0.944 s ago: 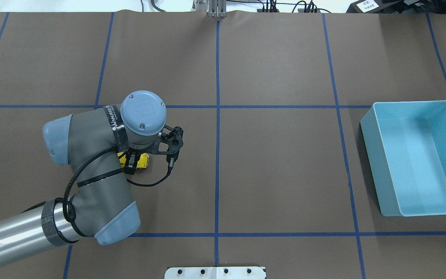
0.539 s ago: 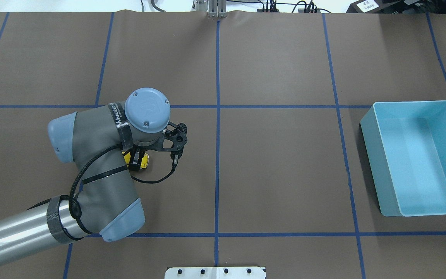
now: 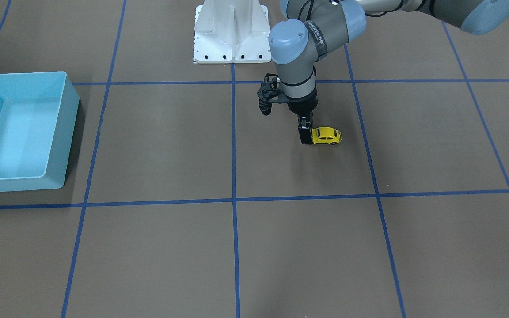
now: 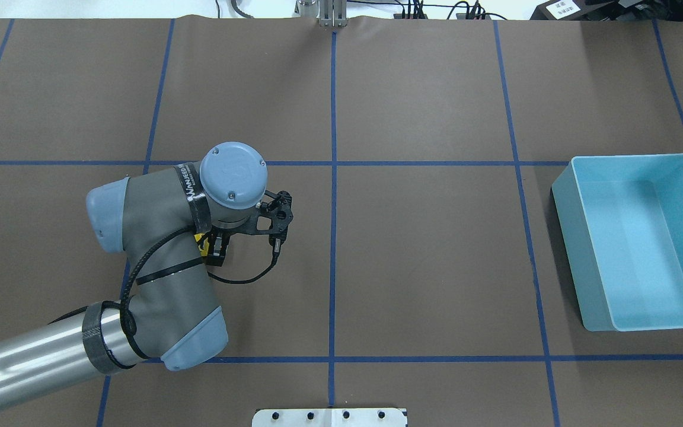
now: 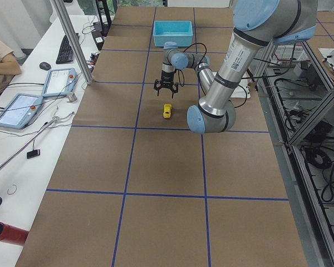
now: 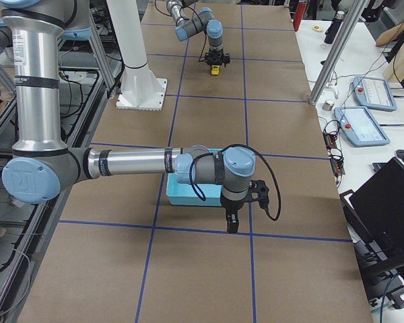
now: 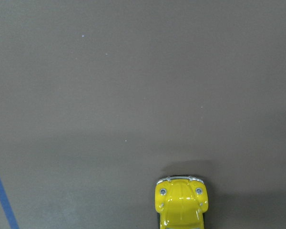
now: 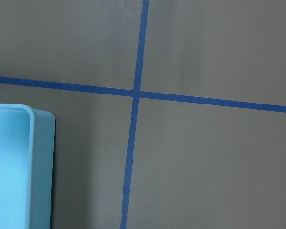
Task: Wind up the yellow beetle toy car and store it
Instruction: 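Press the left gripper down on top of the yellow car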
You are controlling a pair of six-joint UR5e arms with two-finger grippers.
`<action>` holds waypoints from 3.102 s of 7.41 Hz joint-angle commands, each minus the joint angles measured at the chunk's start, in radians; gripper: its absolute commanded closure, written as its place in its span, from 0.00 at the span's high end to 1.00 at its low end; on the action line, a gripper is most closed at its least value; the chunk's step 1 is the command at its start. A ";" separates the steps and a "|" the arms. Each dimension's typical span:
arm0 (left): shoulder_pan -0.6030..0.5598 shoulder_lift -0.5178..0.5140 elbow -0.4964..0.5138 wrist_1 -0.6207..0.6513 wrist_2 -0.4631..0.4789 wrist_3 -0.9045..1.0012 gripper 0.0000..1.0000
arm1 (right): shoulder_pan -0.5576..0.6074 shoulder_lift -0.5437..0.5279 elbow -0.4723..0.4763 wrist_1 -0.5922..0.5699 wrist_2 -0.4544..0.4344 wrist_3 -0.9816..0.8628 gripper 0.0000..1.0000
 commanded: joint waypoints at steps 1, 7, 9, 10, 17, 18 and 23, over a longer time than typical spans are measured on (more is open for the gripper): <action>0.018 0.004 0.029 -0.013 -0.001 -0.018 0.97 | 0.000 0.000 0.001 0.000 0.000 0.000 1.00; 0.050 0.020 0.048 -0.013 0.006 -0.015 0.94 | 0.000 0.000 0.001 0.000 0.002 -0.002 1.00; 0.043 0.026 0.052 -0.014 0.008 -0.002 0.94 | 0.000 0.000 0.001 0.000 0.000 -0.002 1.00; 0.033 0.026 0.057 -0.025 0.008 0.004 0.94 | 0.000 0.000 0.001 0.000 0.002 -0.002 1.00; 0.021 0.020 0.080 -0.051 -0.016 0.007 0.87 | 0.000 0.002 -0.002 0.000 0.000 0.000 1.00; 0.021 0.020 0.080 -0.051 -0.030 0.007 0.87 | 0.000 0.002 -0.004 0.000 0.002 0.002 1.00; 0.012 0.023 0.081 -0.047 -0.050 0.010 0.80 | 0.000 0.000 -0.002 0.000 0.002 -0.002 1.00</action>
